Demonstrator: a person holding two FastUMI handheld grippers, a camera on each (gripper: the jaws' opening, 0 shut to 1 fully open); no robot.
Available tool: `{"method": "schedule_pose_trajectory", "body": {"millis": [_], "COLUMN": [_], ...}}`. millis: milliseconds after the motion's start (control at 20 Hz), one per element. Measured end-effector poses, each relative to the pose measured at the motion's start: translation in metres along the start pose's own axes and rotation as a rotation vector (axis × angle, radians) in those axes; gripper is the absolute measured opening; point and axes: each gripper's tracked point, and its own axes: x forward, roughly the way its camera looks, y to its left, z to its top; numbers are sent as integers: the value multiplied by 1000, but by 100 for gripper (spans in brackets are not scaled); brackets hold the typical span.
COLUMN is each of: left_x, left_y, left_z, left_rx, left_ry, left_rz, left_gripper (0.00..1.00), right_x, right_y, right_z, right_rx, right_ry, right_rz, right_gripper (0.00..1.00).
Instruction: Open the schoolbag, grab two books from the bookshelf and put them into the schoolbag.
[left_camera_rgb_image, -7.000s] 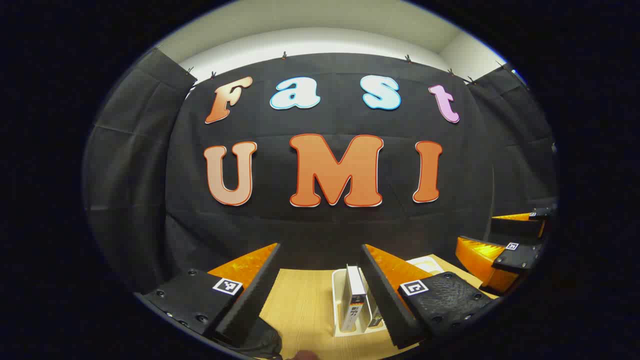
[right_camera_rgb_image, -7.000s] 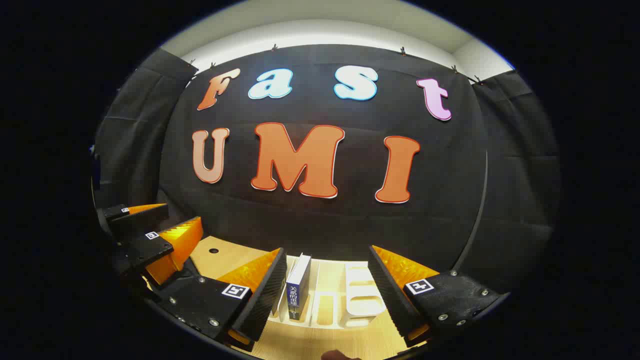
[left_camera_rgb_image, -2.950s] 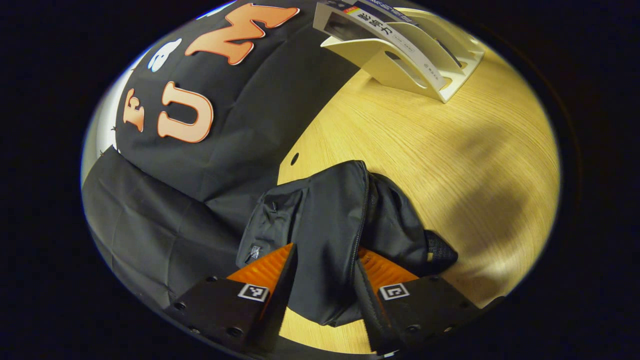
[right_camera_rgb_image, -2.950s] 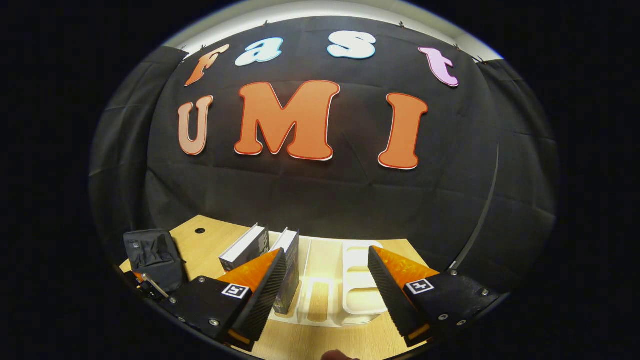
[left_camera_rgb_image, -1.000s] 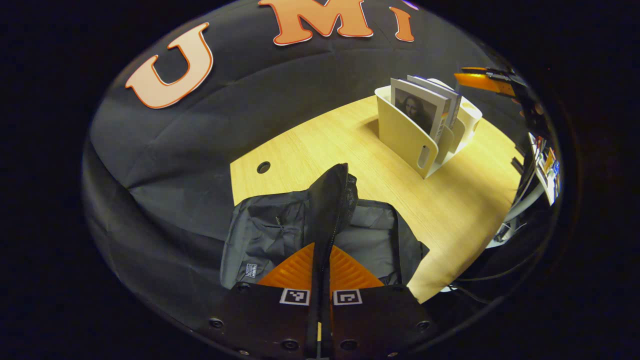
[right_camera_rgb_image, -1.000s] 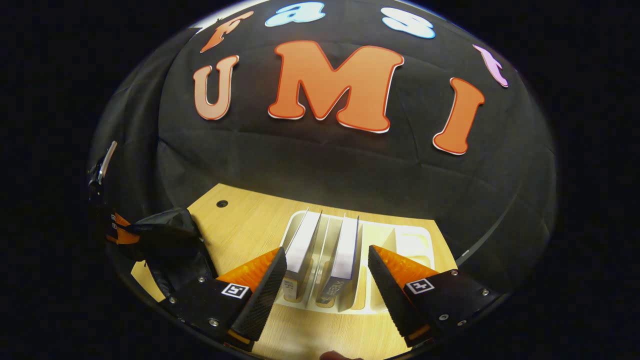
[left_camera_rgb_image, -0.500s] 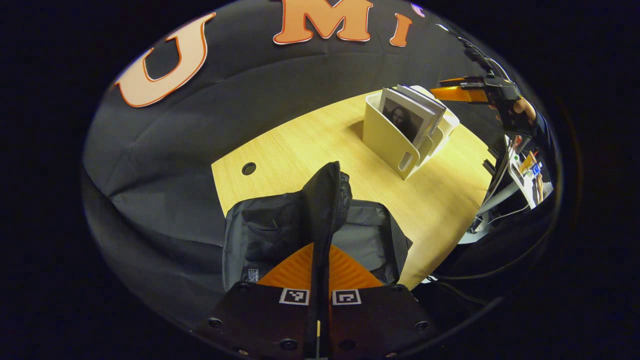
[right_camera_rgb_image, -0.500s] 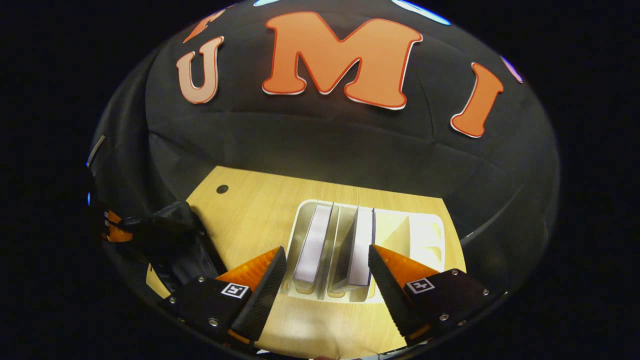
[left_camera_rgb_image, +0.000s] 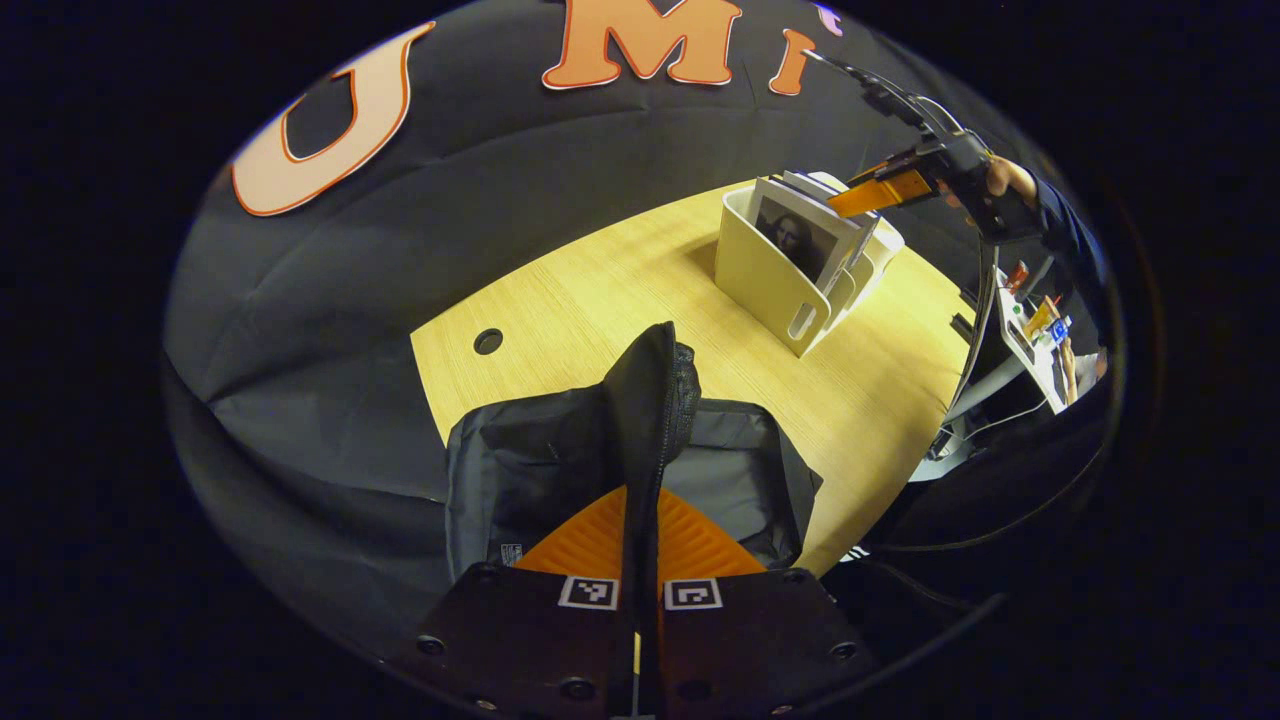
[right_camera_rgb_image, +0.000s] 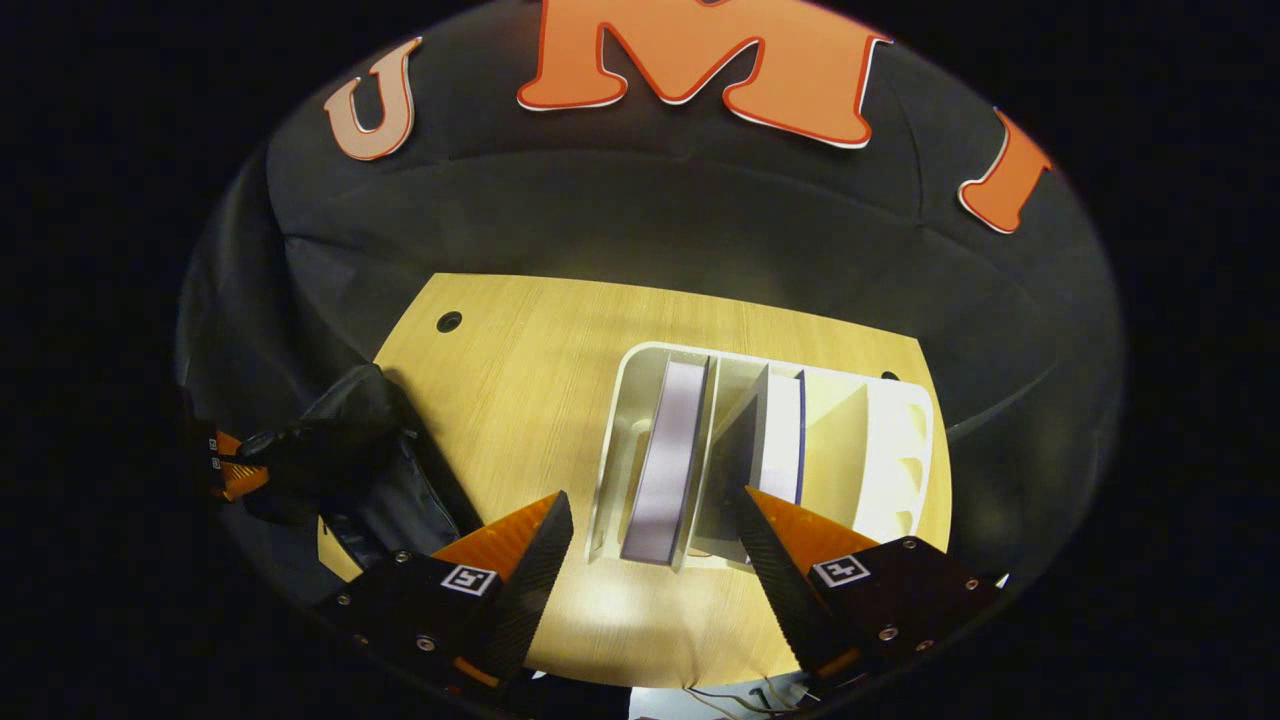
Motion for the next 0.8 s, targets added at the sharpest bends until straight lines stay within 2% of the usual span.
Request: {"method": "schedule_pose_trajectory", "body": {"millis": [150,400,600,650,800], "left_x": [0,4,10,10,11], "left_y": [0,0,0,0,-2], "left_z": [0,1,-4,-6,-6], "left_rx": [2,6,-16,-18,-29], "left_ry": [8,15,16,16,16], "left_rz": [-10,-17,-23,-24,-26], "left_gripper": [3,3,3,3,3], "right_x": [15,46,71,77,91], "right_y": [5,-5,-4,-6,-9], "right_z": [5,8,8,4,-1], "right_rx": [46,37,72,67,58], "right_ry": [58,170,252,273,307], "right_rz": [31,19,15,-2,-43], "right_gripper": [99,99,84,78,70]}}
